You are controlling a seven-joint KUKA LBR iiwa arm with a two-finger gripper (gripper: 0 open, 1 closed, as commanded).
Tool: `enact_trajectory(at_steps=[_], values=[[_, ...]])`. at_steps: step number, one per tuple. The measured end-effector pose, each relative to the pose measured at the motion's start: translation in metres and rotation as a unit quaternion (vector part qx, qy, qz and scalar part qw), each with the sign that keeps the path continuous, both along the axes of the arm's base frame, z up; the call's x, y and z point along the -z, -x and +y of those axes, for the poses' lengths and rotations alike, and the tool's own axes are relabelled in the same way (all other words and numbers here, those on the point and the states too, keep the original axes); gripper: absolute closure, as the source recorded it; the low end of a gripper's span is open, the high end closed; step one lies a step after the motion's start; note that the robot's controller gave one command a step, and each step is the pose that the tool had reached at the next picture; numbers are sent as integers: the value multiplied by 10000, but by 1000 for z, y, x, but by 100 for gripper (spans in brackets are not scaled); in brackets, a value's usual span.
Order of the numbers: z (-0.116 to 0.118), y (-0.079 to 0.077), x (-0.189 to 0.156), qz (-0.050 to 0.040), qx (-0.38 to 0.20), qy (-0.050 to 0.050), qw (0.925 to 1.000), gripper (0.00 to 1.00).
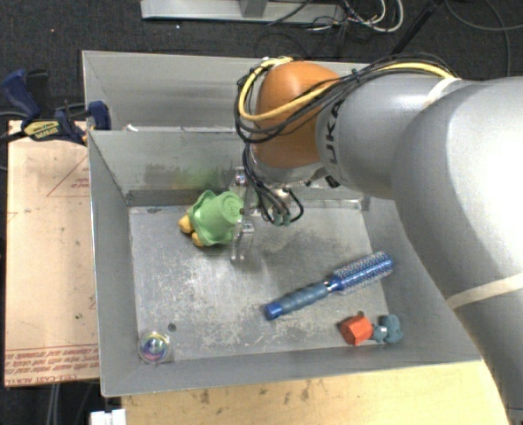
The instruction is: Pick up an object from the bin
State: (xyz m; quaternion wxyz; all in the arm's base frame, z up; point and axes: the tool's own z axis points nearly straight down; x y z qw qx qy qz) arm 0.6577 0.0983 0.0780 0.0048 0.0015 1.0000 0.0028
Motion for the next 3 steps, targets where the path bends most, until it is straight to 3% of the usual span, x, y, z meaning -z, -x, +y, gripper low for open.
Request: enact_trajectory(at_steps=[1, 2, 3], values=[[61, -2, 1, -14, -1261, 55, 9920, 0], [61, -3, 0, -29, -1250, 43, 9921, 100], [62, -5, -112, -21, -1242, 26, 9923, 100]])
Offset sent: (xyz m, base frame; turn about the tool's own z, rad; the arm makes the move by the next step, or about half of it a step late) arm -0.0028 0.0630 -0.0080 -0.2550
